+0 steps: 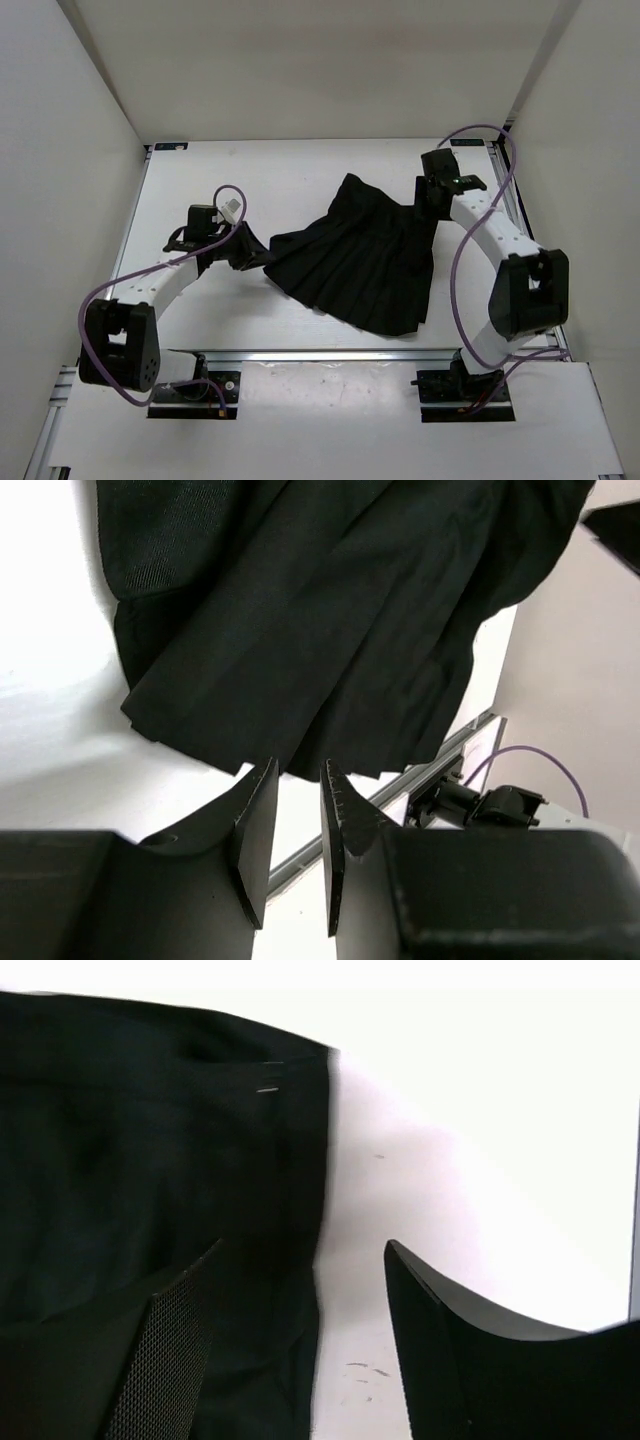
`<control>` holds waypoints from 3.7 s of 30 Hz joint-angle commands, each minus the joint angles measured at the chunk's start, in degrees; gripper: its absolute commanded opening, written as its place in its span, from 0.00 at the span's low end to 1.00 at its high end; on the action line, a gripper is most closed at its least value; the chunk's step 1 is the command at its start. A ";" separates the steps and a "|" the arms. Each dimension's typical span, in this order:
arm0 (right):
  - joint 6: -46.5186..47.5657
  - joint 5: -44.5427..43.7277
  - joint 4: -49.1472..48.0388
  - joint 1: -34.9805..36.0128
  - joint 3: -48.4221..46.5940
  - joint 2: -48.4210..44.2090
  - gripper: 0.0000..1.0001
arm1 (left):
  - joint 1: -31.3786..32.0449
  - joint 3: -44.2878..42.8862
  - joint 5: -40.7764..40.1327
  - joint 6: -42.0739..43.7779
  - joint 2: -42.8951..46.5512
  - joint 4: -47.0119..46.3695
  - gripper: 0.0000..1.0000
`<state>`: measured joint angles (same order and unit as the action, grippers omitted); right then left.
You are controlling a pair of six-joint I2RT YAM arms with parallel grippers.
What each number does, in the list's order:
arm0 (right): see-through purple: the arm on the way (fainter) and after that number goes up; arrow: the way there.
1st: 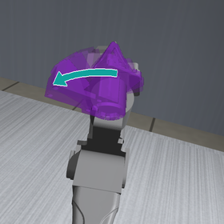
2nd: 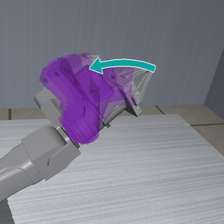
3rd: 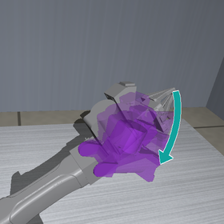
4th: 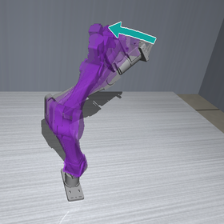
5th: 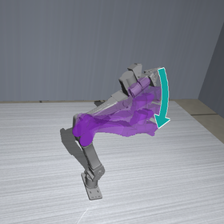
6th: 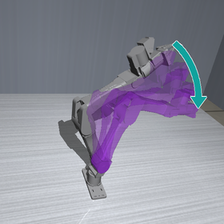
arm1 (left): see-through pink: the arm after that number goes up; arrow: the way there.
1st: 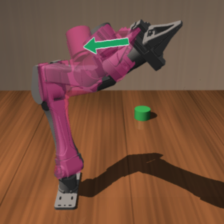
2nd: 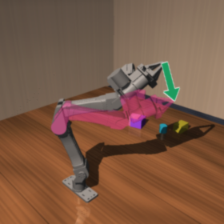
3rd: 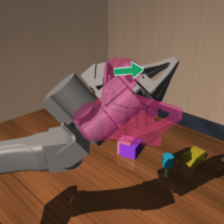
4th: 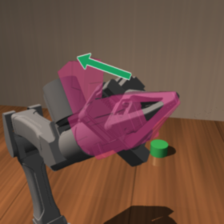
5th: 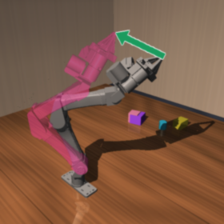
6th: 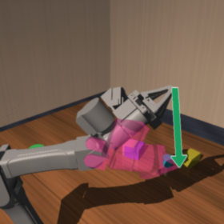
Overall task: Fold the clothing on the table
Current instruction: Flatten the skirt out
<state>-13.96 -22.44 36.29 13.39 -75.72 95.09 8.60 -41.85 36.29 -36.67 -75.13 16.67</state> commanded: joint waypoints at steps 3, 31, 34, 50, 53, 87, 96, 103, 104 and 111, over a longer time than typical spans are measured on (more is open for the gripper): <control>1.92 4.49 -5.54 8.66 -2.05 -8.09 0.45 | 2.55 -4.73 1.84 -2.09 -5.36 -5.41 0.31; 12.97 64.00 17.92 22.29 -2.44 20.16 0.00 | -2.97 -9.05 4.40 -1.39 -10.91 -5.06 0.27; 12.65 58.68 20.04 25.72 2.41 10.40 0.00 | -3.85 -8.25 4.66 -1.57 -11.61 -5.24 0.26; 8.24 44.76 6.06 -3.02 -12.16 0.70 0.78 | 1.94 -11.06 -3.58 -2.28 -19.42 -13.50 0.33; 7.54 45.46 5.37 -2.23 -11.12 -0.08 0.77 | 1.95 -13.35 -6.48 -1.57 -22.24 -15.95 0.36; 7.45 43.26 11.43 -3.11 -6.19 -5.44 0.76 | -3.94 -3.69 3.25 -22.57 -30.78 -55.60 0.50; 7.71 43.09 12.05 -2.84 -8.39 -3.86 0.77 | -0.69 -2.98 3.96 -20.54 -30.69 -54.28 0.51; 7.63 43.18 12.40 -3.28 -7.16 -5.61 0.77 | 2.12 -4.64 3.61 -18.02 -32.36 -50.79 0.50; 7.54 43.44 11.96 -4.06 -6.81 -6.05 0.77 | 2.56 -5.00 2.39 -16.00 -32.10 -48.42 0.50; 7.19 44.58 11.70 -5.48 -5.13 -7.73 0.77 | 2.91 -5.97 0.01 -13.60 -31.83 -44.62 0.50</control>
<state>-7.07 21.15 47.97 8.27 -81.21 90.19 11.55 -46.81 37.32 -52.29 -108.09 -29.45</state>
